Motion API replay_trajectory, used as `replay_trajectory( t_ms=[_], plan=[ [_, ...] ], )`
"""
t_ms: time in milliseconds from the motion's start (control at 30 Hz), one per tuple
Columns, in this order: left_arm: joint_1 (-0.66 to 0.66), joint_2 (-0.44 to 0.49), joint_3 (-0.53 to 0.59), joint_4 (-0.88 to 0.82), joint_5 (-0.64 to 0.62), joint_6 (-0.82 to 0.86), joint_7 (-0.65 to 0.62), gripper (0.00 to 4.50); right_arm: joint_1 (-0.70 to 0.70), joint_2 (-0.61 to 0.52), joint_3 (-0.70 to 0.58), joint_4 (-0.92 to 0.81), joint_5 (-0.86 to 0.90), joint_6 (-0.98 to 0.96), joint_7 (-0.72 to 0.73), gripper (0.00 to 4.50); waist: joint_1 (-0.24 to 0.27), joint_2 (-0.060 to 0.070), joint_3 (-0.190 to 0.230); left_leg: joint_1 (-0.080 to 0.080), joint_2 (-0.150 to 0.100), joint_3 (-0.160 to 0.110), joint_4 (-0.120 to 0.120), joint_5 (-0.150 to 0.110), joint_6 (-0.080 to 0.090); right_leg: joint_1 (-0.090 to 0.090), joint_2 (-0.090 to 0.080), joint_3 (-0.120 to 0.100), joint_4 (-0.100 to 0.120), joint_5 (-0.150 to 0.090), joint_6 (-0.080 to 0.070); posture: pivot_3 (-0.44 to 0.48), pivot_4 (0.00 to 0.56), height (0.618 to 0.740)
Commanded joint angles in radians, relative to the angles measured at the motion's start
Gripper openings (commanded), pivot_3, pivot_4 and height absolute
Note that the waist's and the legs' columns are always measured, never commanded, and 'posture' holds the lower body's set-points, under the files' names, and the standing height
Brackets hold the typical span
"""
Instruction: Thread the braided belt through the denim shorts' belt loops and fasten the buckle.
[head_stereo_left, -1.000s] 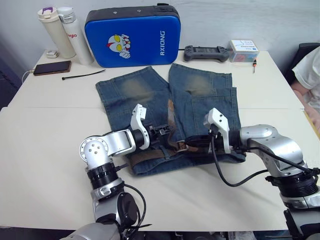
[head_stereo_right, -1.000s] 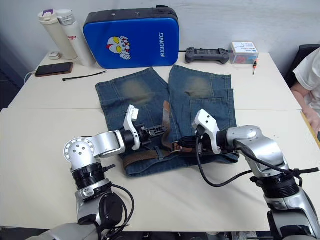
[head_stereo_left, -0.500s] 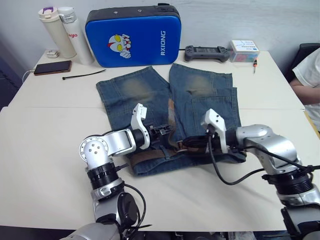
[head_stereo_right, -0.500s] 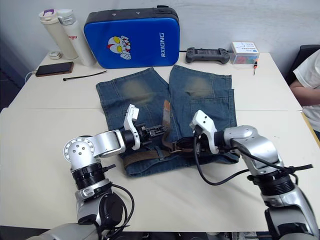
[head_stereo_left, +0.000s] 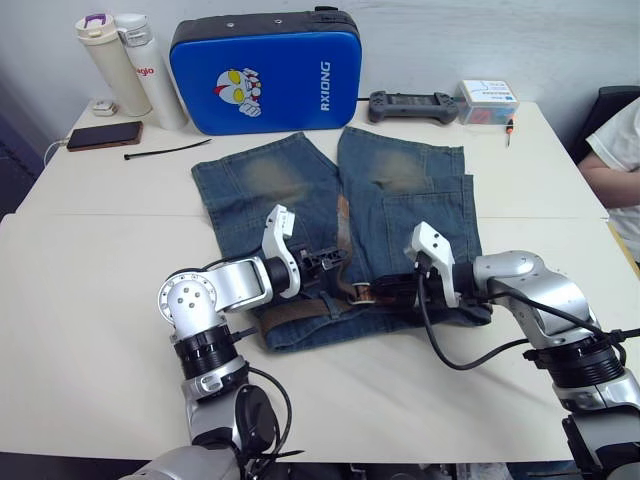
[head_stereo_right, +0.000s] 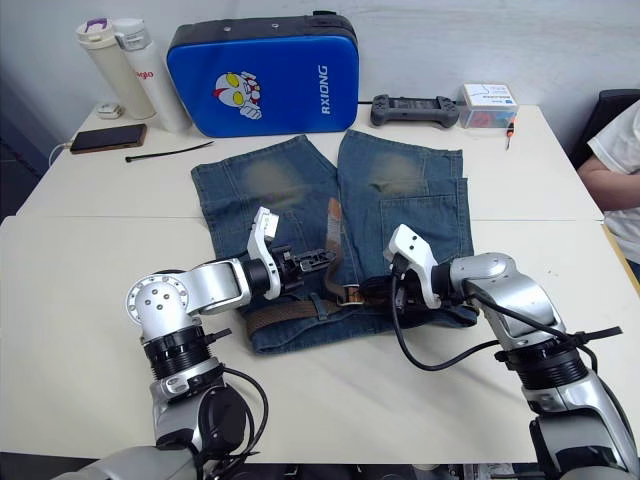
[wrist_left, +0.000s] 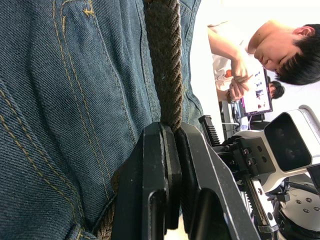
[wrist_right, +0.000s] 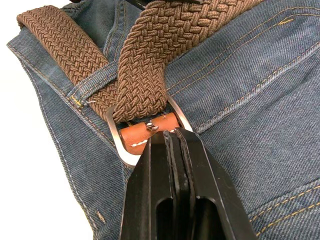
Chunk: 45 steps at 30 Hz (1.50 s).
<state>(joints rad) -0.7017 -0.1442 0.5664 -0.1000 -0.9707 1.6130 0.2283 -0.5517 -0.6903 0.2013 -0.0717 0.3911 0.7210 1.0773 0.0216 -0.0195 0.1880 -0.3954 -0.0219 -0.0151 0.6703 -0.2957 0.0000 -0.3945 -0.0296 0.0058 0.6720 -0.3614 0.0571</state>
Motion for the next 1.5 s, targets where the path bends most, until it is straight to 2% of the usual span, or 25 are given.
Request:
replay_trajectory(
  t_ms=[33,600,1033,1200,1333,1500],
  plan=[
    [-0.003,-0.026,-0.020,-0.023,-0.010,0.001,-0.009,0.00,-0.017,0.018,-0.001,-0.033,0.015,0.001,0.008,0.03,0.000,0.000,0.000,0.000,0.000,0.000,0.000,0.000,0.000,0.000,0.000,0.000,0.000,0.000,0.000,0.000,0.150,0.740],
    [0.007,-0.026,-0.023,-0.033,-0.015,0.001,-0.006,0.00,-0.016,0.055,0.032,-0.027,-0.011,0.022,-0.005,0.03,-0.001,0.000,0.000,0.000,0.000,0.000,0.000,0.000,0.000,0.000,0.000,0.000,0.000,0.000,0.000,0.000,0.150,0.740],
    [-0.049,-0.035,-0.047,-0.001,-0.013,-0.005,-0.056,0.00,0.008,0.084,0.153,0.068,-0.075,0.056,-0.010,0.03,-0.011,-0.002,-0.002,0.005,0.000,0.000,-0.003,0.000,-0.001,0.004,0.000,0.000,-0.001,0.000,0.000,0.000,0.150,0.740],
    [-0.080,-0.010,-0.127,0.059,0.007,-0.011,-0.129,0.00,0.024,0.118,0.201,0.098,-0.118,0.083,-0.047,0.03,-0.026,-0.006,-0.005,0.010,0.001,0.000,-0.004,0.000,-0.002,0.009,0.001,0.000,-0.003,0.000,0.000,0.000,0.150,0.740],
    [-0.157,0.037,-0.243,0.188,0.060,-0.067,-0.243,0.00,0.053,0.107,0.257,0.058,-0.164,0.075,-0.056,0.03,-0.028,-0.006,-0.006,0.025,0.003,-0.001,-0.008,-0.002,-0.005,0.024,0.004,0.000,-0.009,0.000,0.000,0.000,0.150,0.740],
    [-0.248,0.099,-0.378,0.357,0.136,-0.147,-0.417,0.00,0.106,0.107,0.257,-0.025,-0.199,0.038,-0.091,0.03,-0.025,-0.006,-0.006,0.026,0.003,-0.001,-0.009,-0.003,-0.006,0.025,0.004,-0.001,-0.010,0.000,0.000,0.000,0.150,0.740]
  ],
)
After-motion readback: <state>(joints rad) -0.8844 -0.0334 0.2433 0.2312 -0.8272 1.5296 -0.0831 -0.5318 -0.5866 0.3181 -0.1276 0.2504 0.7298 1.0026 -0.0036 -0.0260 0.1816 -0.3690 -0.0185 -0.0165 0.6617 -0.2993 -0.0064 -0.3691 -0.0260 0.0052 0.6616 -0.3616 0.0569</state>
